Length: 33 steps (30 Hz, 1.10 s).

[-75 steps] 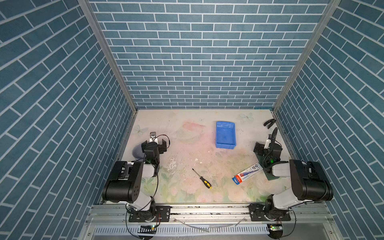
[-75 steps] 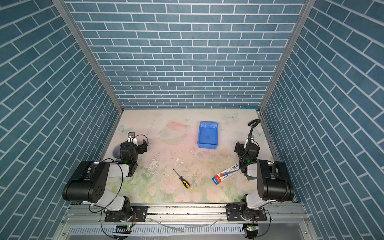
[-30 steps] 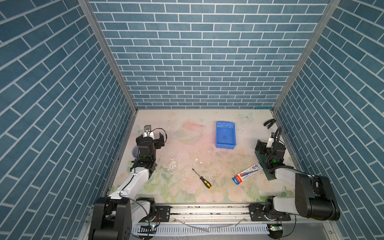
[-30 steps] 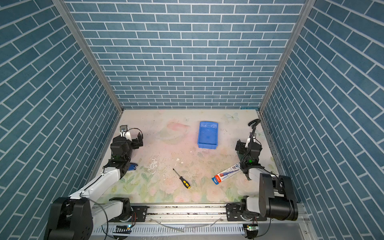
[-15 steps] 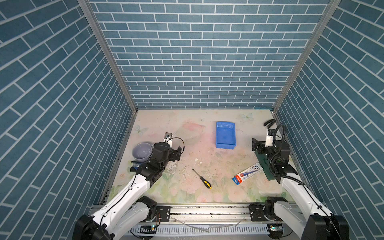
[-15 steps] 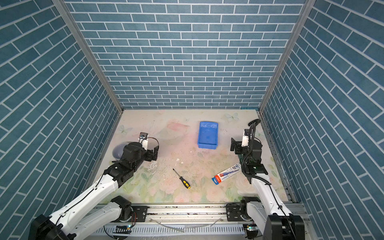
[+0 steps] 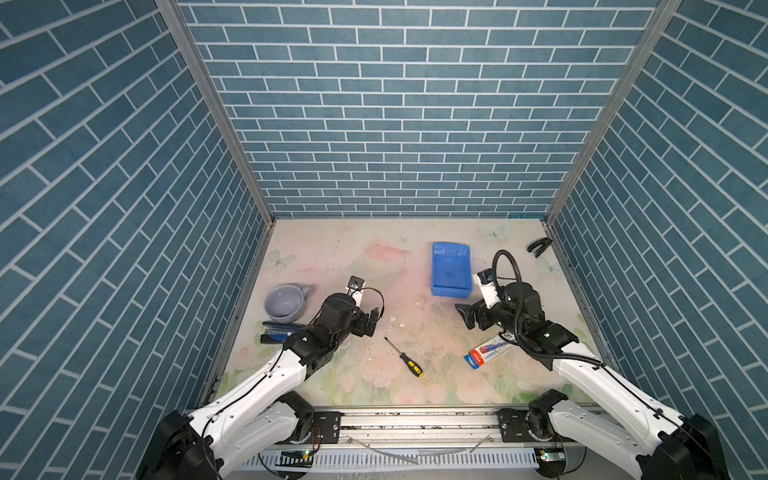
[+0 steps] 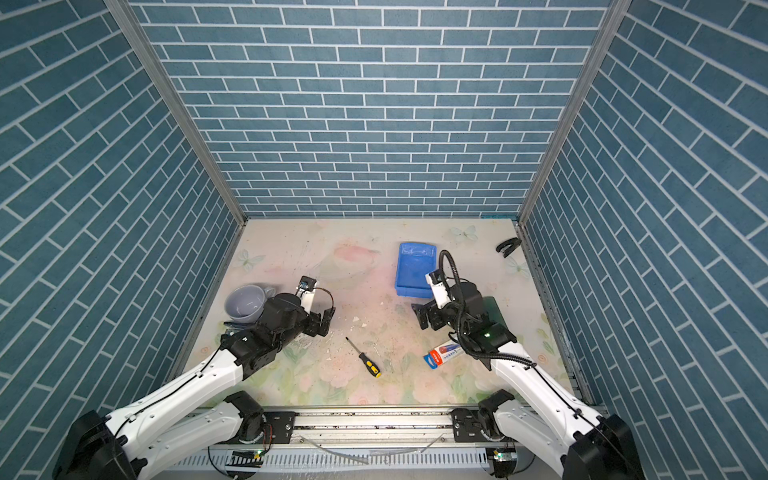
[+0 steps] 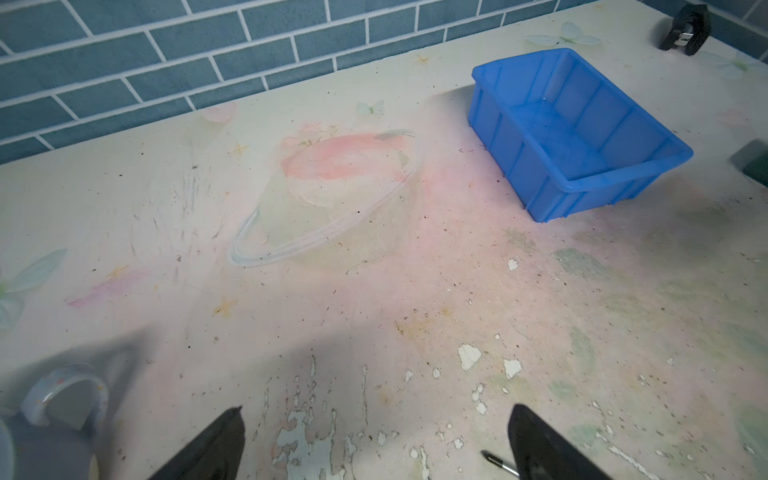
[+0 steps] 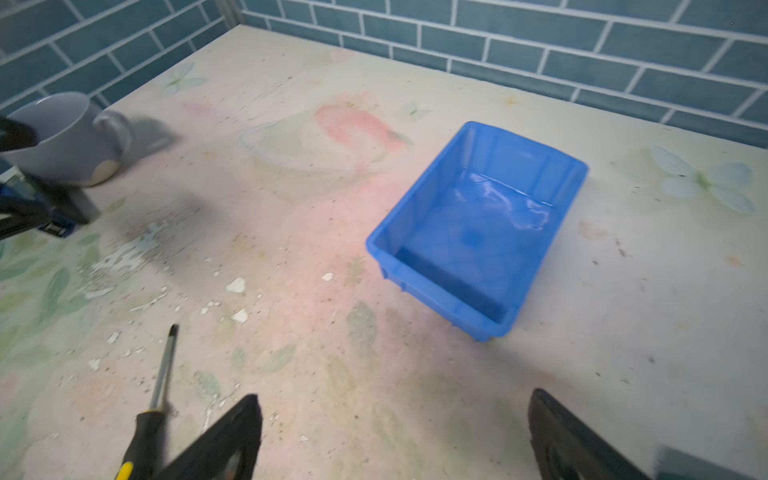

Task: Put the screwdriver in the bin
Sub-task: 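Reach the right gripper over the black-and-yellow screwdriver while the left arm lifts slightly, then lower the right gripper and close it on the screwdriver's black handle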

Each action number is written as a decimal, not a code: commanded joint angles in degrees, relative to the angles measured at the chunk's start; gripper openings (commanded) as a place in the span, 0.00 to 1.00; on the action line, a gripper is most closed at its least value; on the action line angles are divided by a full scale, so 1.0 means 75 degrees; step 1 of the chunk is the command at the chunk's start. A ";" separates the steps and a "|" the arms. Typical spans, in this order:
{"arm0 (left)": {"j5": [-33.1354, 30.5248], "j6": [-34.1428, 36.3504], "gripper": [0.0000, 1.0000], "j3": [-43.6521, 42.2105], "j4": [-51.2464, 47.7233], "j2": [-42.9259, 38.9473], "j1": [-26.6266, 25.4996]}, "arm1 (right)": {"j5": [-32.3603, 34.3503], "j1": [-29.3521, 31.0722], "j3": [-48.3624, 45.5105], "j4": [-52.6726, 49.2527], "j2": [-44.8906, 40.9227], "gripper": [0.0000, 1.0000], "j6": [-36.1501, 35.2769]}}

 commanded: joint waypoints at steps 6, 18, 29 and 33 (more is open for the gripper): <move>-0.0022 -0.0126 1.00 -0.0291 0.0012 -0.0566 -0.0033 | 0.0242 0.2089 0.1062 -0.0488 0.1689 0.99 -0.0716; -0.1367 -0.1446 1.00 -0.0503 -0.0586 -0.0900 0.0302 | -0.0305 0.3188 0.2737 -0.1864 0.4239 0.99 -0.2500; -0.1433 -0.2130 1.00 -0.0679 -0.0980 -0.1239 0.0823 | -0.0437 0.3391 0.4089 -0.2529 0.6017 0.99 -0.3252; -0.1499 -0.2169 1.00 -0.0721 -0.1028 -0.1265 0.0841 | -0.0344 0.3577 0.4650 -0.3061 0.6521 0.99 -0.3418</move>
